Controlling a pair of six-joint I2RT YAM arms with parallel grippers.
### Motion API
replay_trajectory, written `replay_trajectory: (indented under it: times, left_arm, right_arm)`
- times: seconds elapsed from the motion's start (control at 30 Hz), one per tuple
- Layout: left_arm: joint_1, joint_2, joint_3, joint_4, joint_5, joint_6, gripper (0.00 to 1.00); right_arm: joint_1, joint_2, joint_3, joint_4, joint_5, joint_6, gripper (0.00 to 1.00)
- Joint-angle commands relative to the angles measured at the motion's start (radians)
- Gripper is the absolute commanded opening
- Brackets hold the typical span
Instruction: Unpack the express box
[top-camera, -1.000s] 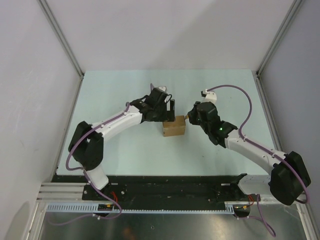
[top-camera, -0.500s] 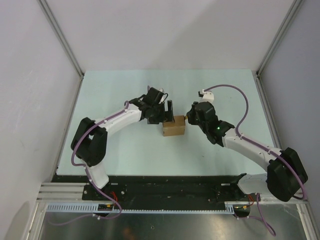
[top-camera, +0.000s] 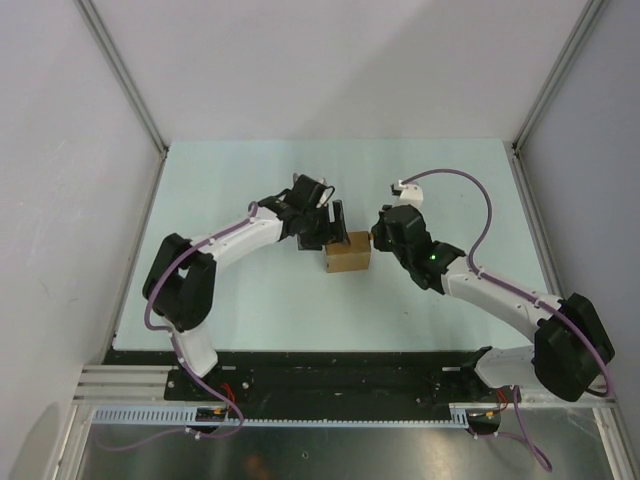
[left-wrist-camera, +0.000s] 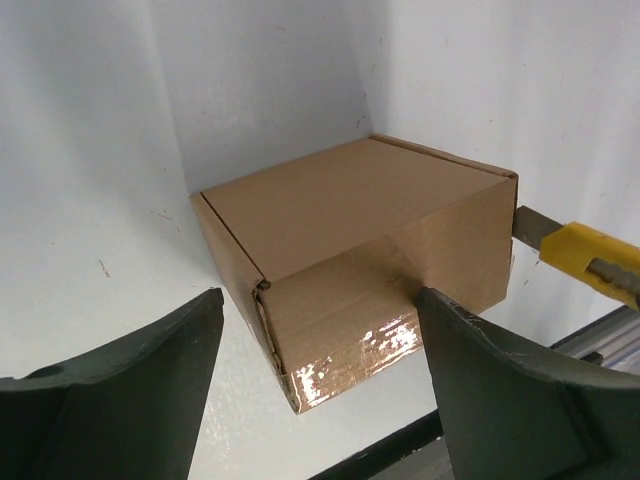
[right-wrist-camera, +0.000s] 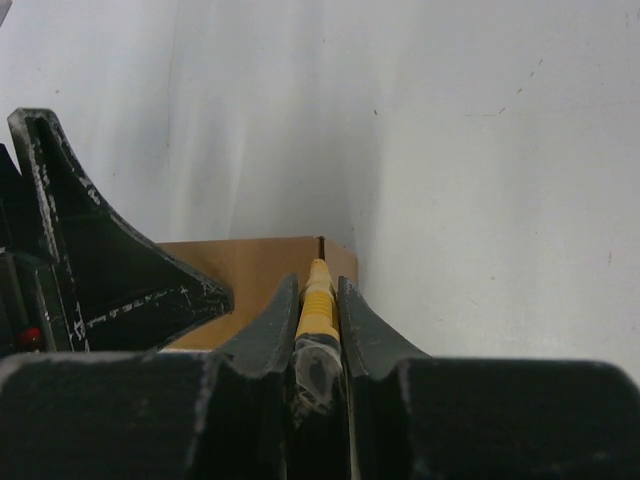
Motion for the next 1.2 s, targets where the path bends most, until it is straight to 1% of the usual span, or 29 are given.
replay_trajectory:
  times: [0.0,0.1,0.17,0.57,0.87,1.17]
  left_arm:
    - [0.008,0.047,-0.017,-0.038,0.030,-0.070,0.82]
    - [0.016,0.053,-0.018,-0.036,0.051,-0.104,0.79]
    - [0.014,0.055,-0.025,-0.038,0.060,-0.116,0.79]
    - [0.022,0.073,-0.051,-0.036,0.062,-0.207,0.72]
    - [0.020,0.089,-0.051,-0.035,0.076,-0.288,0.69]
    - [0.019,0.092,-0.058,-0.030,0.071,-0.311,0.66]
  right_arm:
    - [0.043,0.004,0.058,-0.058,0.059,0.009,0.00]
    - [0.066,-0.002,0.062,-0.094,0.080,0.031,0.00]
    - [0.082,-0.004,0.062,-0.120,0.102,0.037,0.00]
    - [0.144,-0.058,0.066,-0.200,0.142,0.094,0.00]
    - [0.156,-0.067,0.106,-0.246,0.143,0.141,0.00]
    - [0.159,-0.024,0.111,-0.294,0.160,0.196,0.00]
